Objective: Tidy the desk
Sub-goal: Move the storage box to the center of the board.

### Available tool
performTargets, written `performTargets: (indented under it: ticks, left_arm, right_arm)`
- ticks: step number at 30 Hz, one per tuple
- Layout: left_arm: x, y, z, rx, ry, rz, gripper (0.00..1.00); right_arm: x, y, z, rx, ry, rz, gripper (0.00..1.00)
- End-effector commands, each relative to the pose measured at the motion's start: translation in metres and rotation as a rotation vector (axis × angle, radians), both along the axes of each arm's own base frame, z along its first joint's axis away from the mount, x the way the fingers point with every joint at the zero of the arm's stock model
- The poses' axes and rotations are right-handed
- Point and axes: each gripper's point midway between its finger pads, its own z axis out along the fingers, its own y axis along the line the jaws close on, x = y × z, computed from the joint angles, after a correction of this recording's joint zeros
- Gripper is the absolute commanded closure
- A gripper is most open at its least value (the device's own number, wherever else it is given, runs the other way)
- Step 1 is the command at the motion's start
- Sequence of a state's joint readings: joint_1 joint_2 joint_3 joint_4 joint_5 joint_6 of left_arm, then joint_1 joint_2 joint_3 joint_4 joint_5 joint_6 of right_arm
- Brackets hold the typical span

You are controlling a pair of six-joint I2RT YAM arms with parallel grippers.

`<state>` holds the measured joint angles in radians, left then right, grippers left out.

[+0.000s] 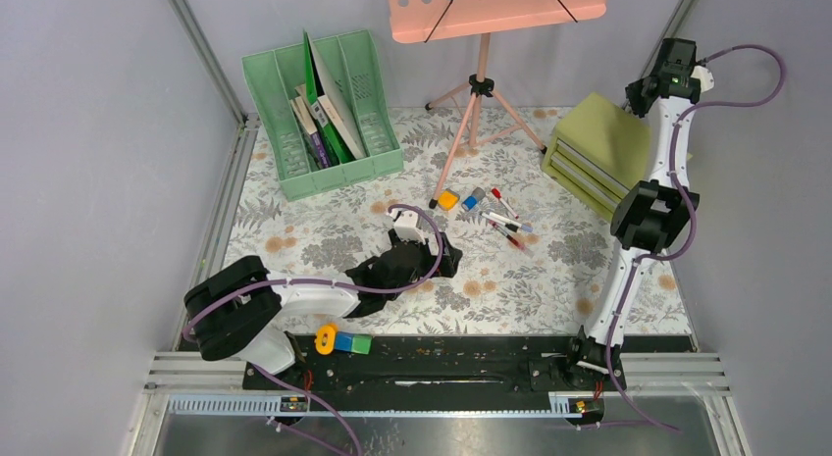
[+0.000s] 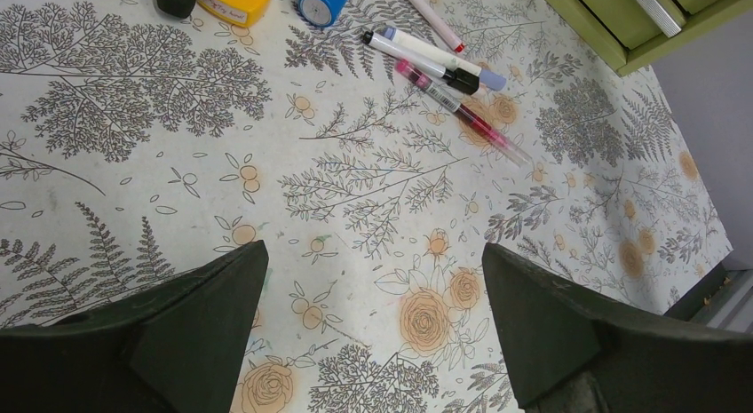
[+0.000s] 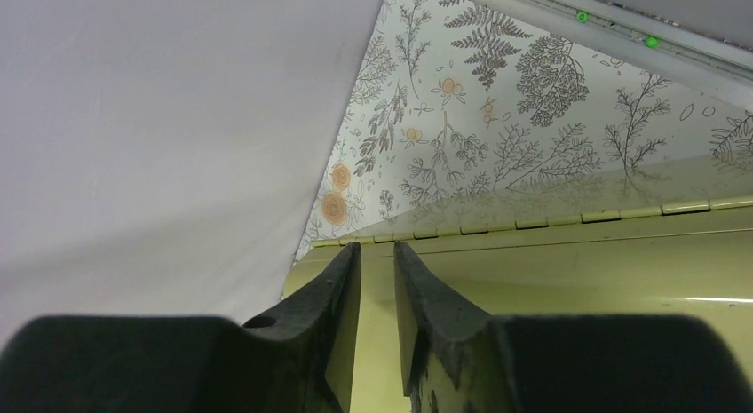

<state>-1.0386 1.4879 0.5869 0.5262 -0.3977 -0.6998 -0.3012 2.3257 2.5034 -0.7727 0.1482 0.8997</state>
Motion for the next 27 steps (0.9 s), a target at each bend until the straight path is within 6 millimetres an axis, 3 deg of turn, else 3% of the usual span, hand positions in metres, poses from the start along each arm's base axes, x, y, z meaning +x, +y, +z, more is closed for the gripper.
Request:
performTargets:
  ticks: [1,7,11,16,27]
  left_arm:
    - [0.007,-0.010,0.022,-0.062,-0.042,0.003,0.07]
    - [0.007,-0.010,0.022,-0.062,-0.040,0.004,0.07]
    - [0.007,-0.009,0.022,-0.061,-0.040,0.006,0.07]
    - [0.007,-0.008,0.022,-0.054,-0.039,0.008,0.07]
    - [0.008,-0.009,0.019,-0.044,-0.034,0.010,0.07]
  right_arm:
    - [0.007,-0.007,0.028,-0.039,-0.073,-0.054,0.75]
    - [0.004,0.004,0.031,-0.146,-0.014,-0.026,0.86]
    - [0.002,0.014,0.020,-0.161,0.028,0.004,0.90]
    - [0.002,0.019,0.023,-0.250,0.053,0.025,0.92]
    - [0.008,0.024,0.012,-0.259,0.078,0.047,0.96]
